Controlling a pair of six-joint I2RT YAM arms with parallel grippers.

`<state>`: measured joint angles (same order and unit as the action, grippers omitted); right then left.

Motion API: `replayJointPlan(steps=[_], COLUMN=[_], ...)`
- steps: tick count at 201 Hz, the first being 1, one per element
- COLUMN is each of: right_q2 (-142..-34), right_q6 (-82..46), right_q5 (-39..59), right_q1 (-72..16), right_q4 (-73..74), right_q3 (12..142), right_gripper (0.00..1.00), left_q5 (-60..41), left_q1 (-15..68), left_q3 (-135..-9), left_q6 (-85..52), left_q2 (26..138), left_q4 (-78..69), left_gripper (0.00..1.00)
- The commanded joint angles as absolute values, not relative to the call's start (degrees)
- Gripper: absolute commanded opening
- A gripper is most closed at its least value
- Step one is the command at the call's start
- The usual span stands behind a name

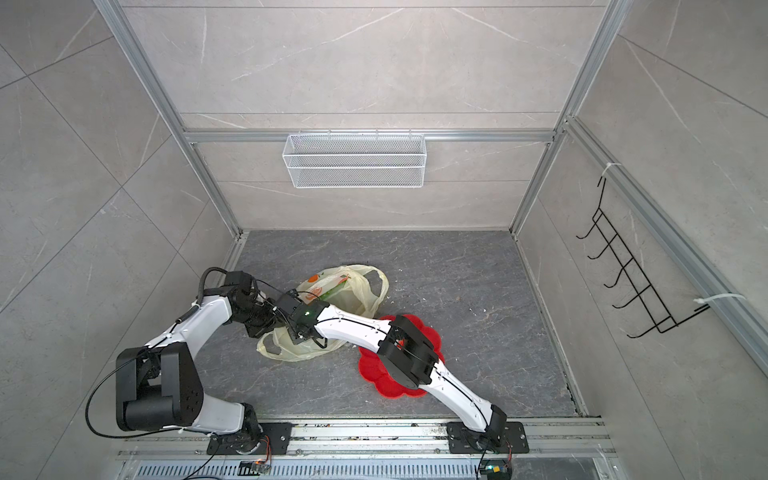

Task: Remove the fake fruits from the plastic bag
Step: 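Close the right gripper on the dark brown fruit inside the bag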

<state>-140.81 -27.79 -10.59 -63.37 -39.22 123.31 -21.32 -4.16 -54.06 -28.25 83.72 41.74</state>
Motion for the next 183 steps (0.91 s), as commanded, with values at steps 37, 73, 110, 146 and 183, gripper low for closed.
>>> replayJointPlan(steps=[37, 73, 110, 146, 183], right_q2=[-136.0, -133.4, -130.2, -131.2, -133.2], right_q6=[-29.5, -31.9, -33.7, -33.2, -33.1], right_q5=[-10.8, -10.2, -10.3, -9.5, -8.2], right_q1=[-63.0, -62.6, -62.1, -61.9, -62.3], right_q4=[-37.2, -34.2, -30.6, -32.0, -33.7], right_q3=[118.5, 114.8, 110.3, 110.8, 111.1], right_gripper=[0.45, 0.43, 0.43, 0.48, 0.55], left_q5=[-22.3, -22.3, -22.3, -22.4, -22.3], left_q1=[-4.4, -4.4, -4.4, -4.4, -4.4], left_q3=[-55.5, -55.4, -55.4, -55.4, -55.4], left_q6=[-27.4, -27.4, -27.4, -27.4, -27.4], left_q2=[83.6, 83.6, 83.7, 83.7, 83.7], left_q4=[42.6, 42.6, 42.6, 42.6, 42.6], left_gripper=[0.04, 0.04, 0.04, 0.04, 0.04])
